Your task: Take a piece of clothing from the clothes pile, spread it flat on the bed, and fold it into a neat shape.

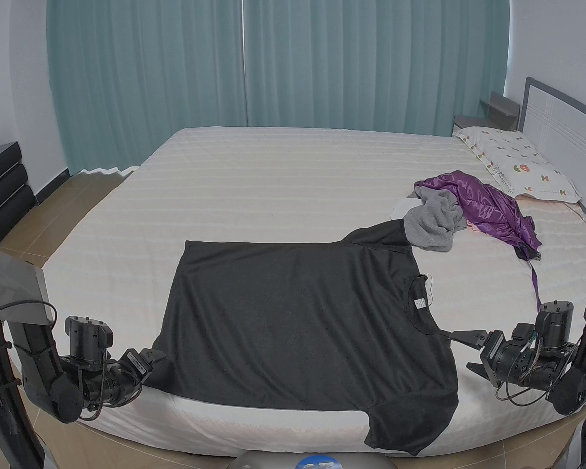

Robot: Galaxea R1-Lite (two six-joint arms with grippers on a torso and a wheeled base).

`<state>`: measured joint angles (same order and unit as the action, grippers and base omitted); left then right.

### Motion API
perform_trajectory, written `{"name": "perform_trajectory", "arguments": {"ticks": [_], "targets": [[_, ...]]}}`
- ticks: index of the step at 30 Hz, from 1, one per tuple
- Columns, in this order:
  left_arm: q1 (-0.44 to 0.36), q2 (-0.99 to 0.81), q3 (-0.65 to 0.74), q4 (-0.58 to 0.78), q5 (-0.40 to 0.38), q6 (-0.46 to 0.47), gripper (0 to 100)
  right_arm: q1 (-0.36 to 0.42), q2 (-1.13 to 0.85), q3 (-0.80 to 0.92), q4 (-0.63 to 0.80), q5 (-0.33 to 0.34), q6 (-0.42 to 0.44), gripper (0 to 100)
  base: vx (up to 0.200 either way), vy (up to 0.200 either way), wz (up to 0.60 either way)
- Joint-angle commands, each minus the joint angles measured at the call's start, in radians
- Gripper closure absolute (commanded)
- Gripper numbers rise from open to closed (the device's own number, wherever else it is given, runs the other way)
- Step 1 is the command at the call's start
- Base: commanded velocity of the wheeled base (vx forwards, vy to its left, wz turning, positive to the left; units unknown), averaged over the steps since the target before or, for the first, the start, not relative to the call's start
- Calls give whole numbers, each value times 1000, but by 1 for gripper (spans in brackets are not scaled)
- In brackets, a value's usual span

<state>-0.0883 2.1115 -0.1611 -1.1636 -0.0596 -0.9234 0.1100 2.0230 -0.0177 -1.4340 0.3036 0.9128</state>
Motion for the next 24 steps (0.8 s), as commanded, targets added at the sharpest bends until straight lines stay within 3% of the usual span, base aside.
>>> {"name": "perform_trajectory", "arguments": {"ticks": [1, 13, 14, 24], "targets": [[4, 47, 3, -2, 1, 0, 0, 0, 6, 18, 0, 2, 0, 0, 0, 0, 0], [19, 47, -14, -4, 0, -3, 0, 0, 5, 18, 0, 2, 0, 0, 0, 0, 0], [21, 47, -14, -4, 1, -3, 100, 2, 5, 18, -2, 2, 0, 0, 0, 0, 0], [12, 35, 44, -5, 49, 6, 100, -9, -4, 18, 0, 0, 0, 0, 0, 0, 0]]}}
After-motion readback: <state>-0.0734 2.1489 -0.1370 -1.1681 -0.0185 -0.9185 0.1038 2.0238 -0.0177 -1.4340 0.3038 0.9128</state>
